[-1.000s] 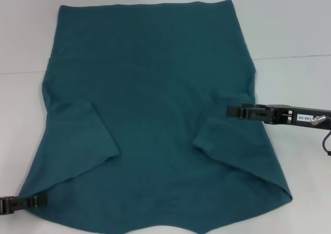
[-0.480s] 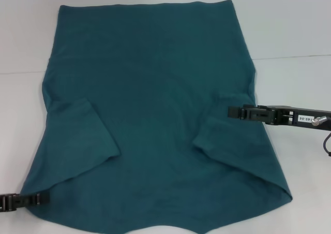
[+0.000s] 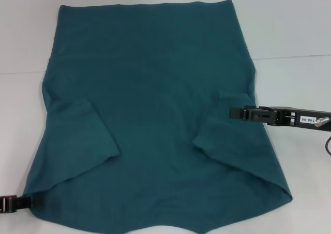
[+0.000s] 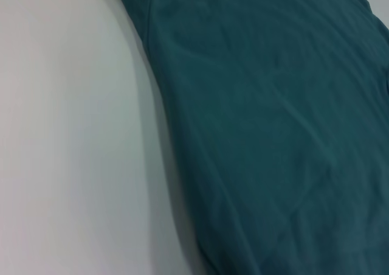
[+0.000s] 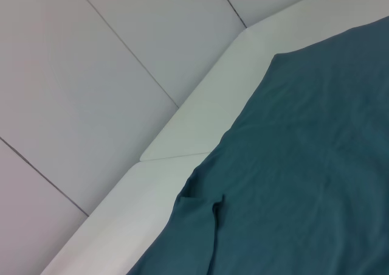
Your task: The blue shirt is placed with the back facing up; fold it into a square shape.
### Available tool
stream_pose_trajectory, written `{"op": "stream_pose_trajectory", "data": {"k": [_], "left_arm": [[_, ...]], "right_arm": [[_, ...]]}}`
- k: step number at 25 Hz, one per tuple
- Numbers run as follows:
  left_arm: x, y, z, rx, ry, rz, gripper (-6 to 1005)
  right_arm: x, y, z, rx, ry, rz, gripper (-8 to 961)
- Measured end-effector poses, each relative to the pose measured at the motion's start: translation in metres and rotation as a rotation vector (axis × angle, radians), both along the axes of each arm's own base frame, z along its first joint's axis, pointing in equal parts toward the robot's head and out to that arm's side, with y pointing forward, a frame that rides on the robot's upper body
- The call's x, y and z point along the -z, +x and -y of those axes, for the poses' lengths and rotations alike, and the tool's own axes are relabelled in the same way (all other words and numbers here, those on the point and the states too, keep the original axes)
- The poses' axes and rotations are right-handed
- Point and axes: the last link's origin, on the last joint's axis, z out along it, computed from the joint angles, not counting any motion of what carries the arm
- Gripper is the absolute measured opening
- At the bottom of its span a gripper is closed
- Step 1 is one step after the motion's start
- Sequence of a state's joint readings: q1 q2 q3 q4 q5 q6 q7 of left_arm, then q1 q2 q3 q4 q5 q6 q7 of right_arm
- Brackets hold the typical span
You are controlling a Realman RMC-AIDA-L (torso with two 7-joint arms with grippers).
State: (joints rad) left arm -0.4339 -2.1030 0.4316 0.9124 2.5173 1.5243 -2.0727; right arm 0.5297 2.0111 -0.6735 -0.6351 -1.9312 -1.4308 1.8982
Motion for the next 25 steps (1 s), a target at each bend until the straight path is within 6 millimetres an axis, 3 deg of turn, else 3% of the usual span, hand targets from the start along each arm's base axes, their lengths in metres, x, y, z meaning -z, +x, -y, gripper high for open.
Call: {"op": "stream_pose_trajectory", "data": {"k": [3, 14, 19, 25], "left_arm": [[0.000, 0.000, -0.001, 0.000, 0.002, -0.002, 515], [-0.001, 0.003, -0.004, 0.007, 0.004, 0.000, 68], [-0.002, 0.002, -0.005, 0.005, 0.016, -0.002, 12], [-0.003, 0.001, -0.005, 0.004, 0.024, -0.001, 14]], "right_arm": [[0.000, 0.001, 0.000, 0.002, 0.000, 0.000, 932], [-0.004, 0.011, 0.002, 0.053, -0.006, 0.016, 931], [-0.013, 0.023, 0.006, 0.116, -0.017, 0.032, 932], [-0.020, 0.043, 0.009, 0.261, -0.089, 0.096, 931]]}}
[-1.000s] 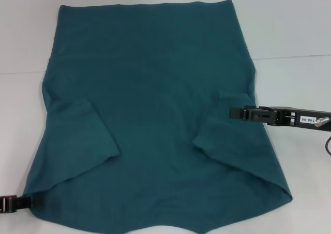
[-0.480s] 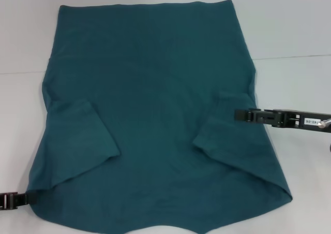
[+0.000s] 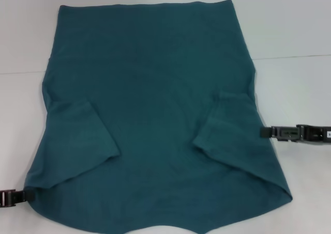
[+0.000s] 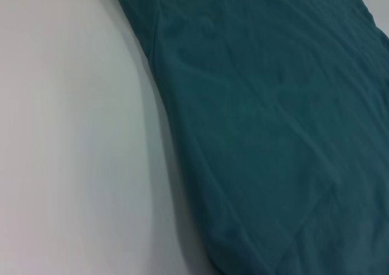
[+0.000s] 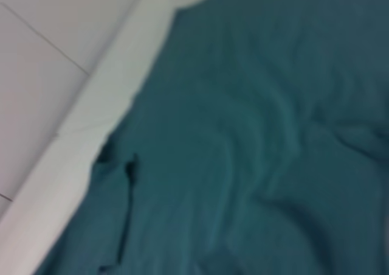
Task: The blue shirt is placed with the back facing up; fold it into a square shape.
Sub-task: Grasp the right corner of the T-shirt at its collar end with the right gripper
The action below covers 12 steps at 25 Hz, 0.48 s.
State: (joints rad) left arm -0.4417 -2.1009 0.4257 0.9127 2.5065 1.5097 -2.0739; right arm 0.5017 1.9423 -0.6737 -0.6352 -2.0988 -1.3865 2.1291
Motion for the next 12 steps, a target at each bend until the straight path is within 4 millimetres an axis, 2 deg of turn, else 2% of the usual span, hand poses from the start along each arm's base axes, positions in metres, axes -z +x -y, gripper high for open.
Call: {"op": "stream_pose_trajectory", "data": {"k": [7, 12], "left_arm": [[0.000, 0.001, -0.001, 0.006, -0.001, -0.002, 16], [0.000, 0.001, -0.002, 0.008, 0.001, 0.000, 17]], "right_arm": [[0.000, 0.012, -0.002, 0.073, 0.007, 0.058, 930], [0.012, 0.015, -0.009, 0.091, 0.059, 0.101, 929]]}}
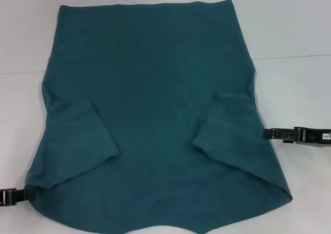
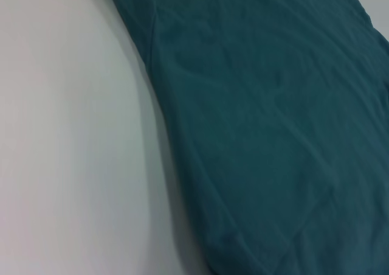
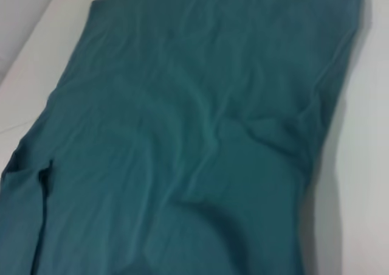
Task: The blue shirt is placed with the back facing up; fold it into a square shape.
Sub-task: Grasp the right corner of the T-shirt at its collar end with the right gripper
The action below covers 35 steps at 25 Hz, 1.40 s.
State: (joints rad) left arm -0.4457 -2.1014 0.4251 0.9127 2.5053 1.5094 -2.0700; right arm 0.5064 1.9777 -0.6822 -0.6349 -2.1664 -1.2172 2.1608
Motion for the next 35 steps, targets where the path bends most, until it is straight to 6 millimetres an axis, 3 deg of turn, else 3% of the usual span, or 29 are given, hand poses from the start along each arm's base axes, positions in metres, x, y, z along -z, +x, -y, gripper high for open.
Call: {"op": "stream_pose_trajectory", "data": {"k": [9, 14, 26, 35], "left_arm": [[0.000, 0.002, -0.003, 0.007, 0.004, 0.000, 19], [0.000, 0.002, -0.004, 0.007, 0.006, -0.002, 21], [0.001, 0.001, -0.004, 0.005, 0.007, -0.003, 24], [0.002, 0.002, -0.004, 0.006, 0.008, -0.002, 27]], "right_arm": [[0.026, -0.013, -0.011, -0.033, 0.000, 0.047, 927], [0.031, -0.017, -0.012, -0.048, -0.016, 0.049, 927], [0.025, -0.033, 0.000, -0.137, -0.117, -0.049, 927], [0.019, -0.021, 0.007, -0.078, -0.147, -0.031, 927]]}}
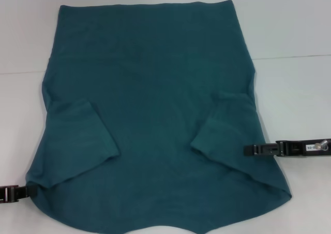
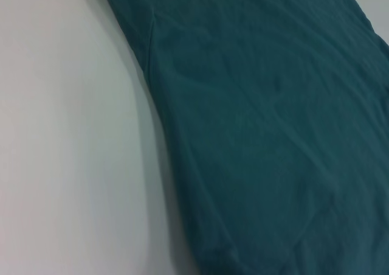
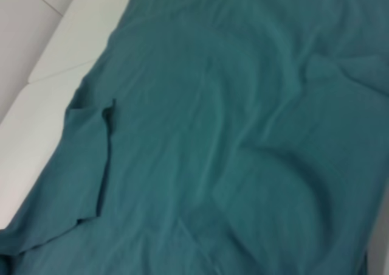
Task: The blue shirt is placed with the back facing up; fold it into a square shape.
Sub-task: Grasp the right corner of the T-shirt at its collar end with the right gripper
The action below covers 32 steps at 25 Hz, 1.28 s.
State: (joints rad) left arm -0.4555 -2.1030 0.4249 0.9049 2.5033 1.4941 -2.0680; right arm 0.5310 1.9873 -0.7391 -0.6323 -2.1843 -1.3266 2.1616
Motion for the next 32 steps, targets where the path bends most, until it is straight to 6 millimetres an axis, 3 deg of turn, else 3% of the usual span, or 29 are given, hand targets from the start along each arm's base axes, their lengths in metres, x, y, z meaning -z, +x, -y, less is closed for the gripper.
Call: {"op": "stream_pose_trajectory", "data": {"k": [16, 32], "left_arm": [[0.002, 0.001, 0.000, -0.001, -0.002, 0.006, 31], [0.001, 0.003, -0.002, 0.005, 0.006, 0.011, 35]], "right_arm": [[-0.010, 0.017, 0.007, 0.057, -0.004, 0.046, 927], [-0.002, 0.006, 0.017, 0.007, -0.082, -0.006, 926]]}}
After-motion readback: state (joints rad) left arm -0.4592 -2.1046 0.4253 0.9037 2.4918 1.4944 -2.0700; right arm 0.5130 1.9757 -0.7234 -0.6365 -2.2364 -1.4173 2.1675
